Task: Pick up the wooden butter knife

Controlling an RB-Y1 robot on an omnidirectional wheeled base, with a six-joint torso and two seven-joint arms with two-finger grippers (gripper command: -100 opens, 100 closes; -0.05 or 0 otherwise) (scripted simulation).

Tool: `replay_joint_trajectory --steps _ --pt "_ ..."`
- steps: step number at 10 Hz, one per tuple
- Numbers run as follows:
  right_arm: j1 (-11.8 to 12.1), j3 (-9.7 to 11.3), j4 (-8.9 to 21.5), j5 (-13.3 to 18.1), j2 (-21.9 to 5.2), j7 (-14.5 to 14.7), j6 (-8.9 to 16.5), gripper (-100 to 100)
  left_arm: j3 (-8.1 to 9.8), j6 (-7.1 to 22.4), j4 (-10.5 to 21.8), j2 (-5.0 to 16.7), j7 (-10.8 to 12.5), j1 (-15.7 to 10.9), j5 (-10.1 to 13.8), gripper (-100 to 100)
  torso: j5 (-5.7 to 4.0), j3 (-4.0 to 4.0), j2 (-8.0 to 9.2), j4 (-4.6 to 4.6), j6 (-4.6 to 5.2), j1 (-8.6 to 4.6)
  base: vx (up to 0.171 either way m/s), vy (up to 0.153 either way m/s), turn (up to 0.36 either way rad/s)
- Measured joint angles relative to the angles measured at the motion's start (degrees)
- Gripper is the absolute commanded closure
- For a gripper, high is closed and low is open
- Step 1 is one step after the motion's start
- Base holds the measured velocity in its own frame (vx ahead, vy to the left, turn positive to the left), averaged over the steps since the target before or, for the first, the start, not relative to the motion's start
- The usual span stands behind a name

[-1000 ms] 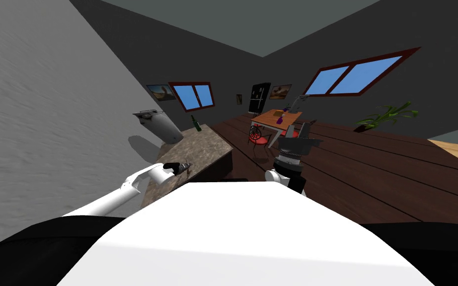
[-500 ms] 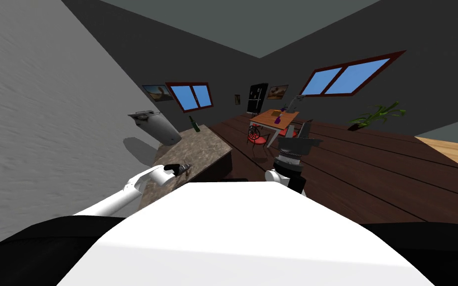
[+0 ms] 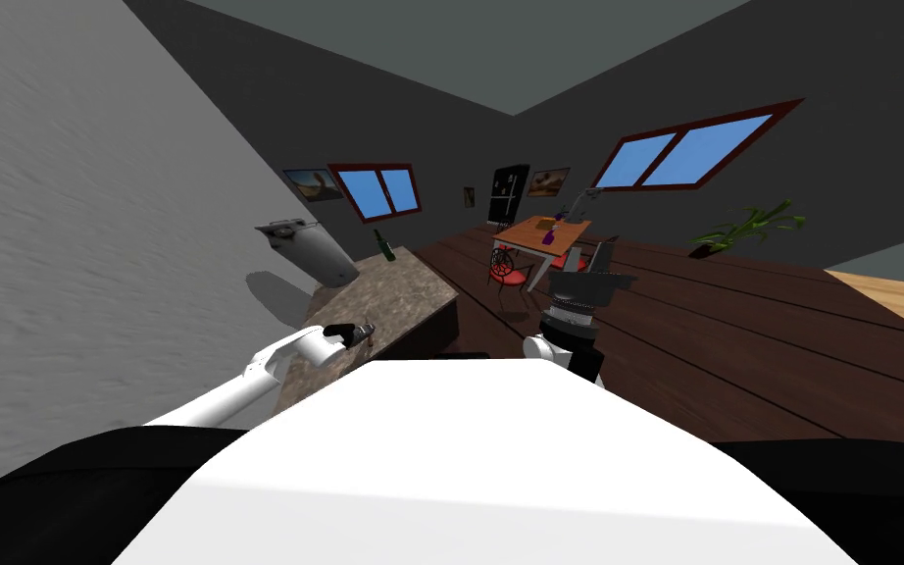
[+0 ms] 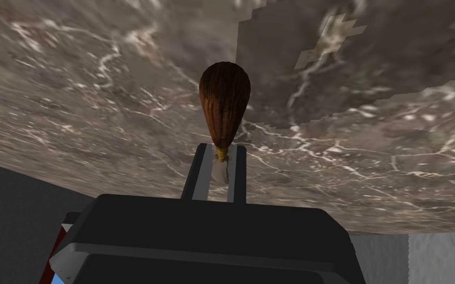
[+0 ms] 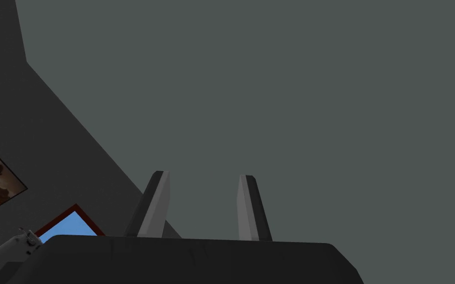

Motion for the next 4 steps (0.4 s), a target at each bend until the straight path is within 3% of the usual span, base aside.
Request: replay_joint_trajectory --steps 1,3,4 --pt "0.00 0.00 0.00 0.00 0.00 0.00 0.00 0 0.01 0.00 0.00 0.01 0.00 0.00 0.00 100 0.01 -0.01 -0.01 -0.01 0.00 0.00 -0.011 -0.006 0.104" --pt "0.00 0.00 0.00 0.00 0.00 0.00 0.00 0 0.47 1.16 -1.97 1.33 0.29 -0.15 1.07 100 -0.02 0.05 0.09 0.01 -0.03 -0.07 -0.017 -0.008 0.051" --pt "0.00 0.00 0.00 0.00 0.00 0.00 0.00 0 0.50 1.31 -2.08 1.40 0.32 -0.15 1.13 0 0.00 0.03 0.05 0.01 -0.01 -0.04 0.000 0.000 0.000"
